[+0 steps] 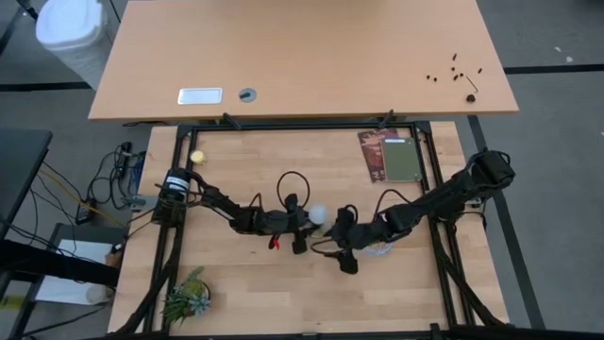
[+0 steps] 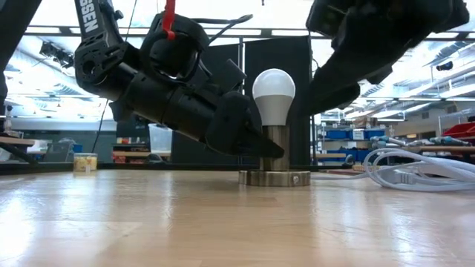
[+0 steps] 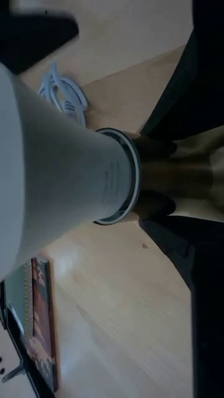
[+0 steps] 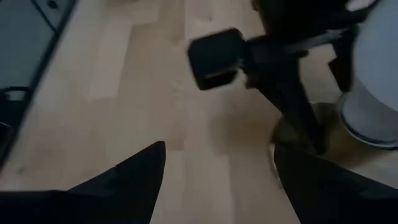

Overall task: Screw lightbulb
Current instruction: Insert the light bulb into the lamp

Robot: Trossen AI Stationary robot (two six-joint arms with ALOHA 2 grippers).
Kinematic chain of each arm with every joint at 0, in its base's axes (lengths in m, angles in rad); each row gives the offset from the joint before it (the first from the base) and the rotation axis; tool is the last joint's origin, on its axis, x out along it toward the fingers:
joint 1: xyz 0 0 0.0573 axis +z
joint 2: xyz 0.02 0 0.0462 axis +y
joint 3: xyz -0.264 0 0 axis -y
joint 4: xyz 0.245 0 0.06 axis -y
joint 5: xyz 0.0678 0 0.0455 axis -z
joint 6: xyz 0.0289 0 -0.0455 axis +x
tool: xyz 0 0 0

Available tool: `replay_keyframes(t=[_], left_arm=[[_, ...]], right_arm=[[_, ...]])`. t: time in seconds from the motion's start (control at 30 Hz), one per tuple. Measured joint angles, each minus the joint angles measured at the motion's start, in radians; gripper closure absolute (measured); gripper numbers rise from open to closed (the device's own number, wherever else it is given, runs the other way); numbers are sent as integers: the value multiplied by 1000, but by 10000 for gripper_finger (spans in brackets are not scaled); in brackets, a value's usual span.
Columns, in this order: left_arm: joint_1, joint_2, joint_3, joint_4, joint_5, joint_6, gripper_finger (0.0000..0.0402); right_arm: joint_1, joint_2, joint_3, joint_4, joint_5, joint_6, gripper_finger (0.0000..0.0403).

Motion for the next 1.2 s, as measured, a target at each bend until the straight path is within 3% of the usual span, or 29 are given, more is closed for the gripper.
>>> replay_keyframes(t=[0.07, 0.27, 0.37, 0.57, 1.0, 1.2], left_arm=[[0, 0, 0, 5, -1, 0, 217], [0, 1, -1, 9, 0, 2, 217], [0, 1, -1, 9, 0, 3, 217], [0, 1, -1, 9, 2, 3, 217], [0, 1, -1, 9, -1, 0, 217], [0, 1, -1, 10, -2, -1, 217]], right_arm=[[13, -6, 0, -13, 20, 15, 94], [-12, -5, 1, -180, 209, 130, 94], [-37, -5, 0, -162, 263, 109, 94], [-76, 4, 0, -38, 250, -16, 94], [-6, 7, 0, 60, 32, -34, 94], [-4, 7, 0, -31, 184, 18, 94]])
